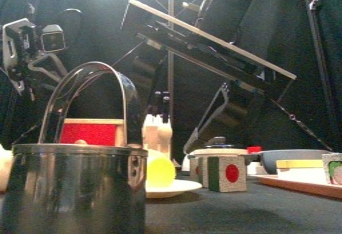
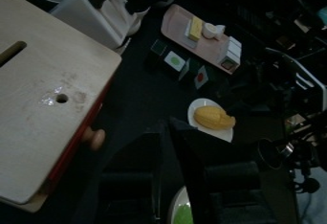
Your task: Grab cleaver
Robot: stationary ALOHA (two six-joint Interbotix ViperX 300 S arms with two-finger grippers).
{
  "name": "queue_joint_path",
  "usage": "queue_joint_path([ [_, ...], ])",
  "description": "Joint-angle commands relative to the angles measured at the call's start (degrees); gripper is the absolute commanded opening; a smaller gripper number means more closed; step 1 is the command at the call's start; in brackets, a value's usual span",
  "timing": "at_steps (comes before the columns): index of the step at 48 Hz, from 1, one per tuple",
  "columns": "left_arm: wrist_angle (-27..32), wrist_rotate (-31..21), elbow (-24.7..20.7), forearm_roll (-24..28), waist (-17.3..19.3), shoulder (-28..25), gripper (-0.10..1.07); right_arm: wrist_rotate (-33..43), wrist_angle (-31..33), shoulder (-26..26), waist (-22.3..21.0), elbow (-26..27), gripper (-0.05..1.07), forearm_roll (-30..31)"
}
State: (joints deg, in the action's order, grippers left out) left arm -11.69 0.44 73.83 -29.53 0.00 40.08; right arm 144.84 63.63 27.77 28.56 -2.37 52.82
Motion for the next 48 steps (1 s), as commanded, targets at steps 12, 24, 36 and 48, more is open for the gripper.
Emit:
queue_joint_path([
  [12, -0.4, 0.2, -0.7, 0.1, -0.1, -0.1, 0.58, -10.5, 0.7, -7.6, -0.1, 0.9, 0.92, 5.4],
  [24, -0.4, 0.2, -0.5, 0.1, -0.1, -0.1, 0.58, -19.2, 1.1, -11.0, -2.2, 0.9, 0.92, 7.1],
  [36, -0.4, 0.2, -0.4, 0.2, -0.2, 0.0, 0.58, -29.7, 3.9, -12.0, -6.9, 4.0, 0.92, 6.8],
  [48, -0.4, 0.2, -0.4, 0.2, -0.2, -0.1, 0.58, -45.1, 5.5, -11.3, -12.7, 10.1, 0.92, 6.8],
])
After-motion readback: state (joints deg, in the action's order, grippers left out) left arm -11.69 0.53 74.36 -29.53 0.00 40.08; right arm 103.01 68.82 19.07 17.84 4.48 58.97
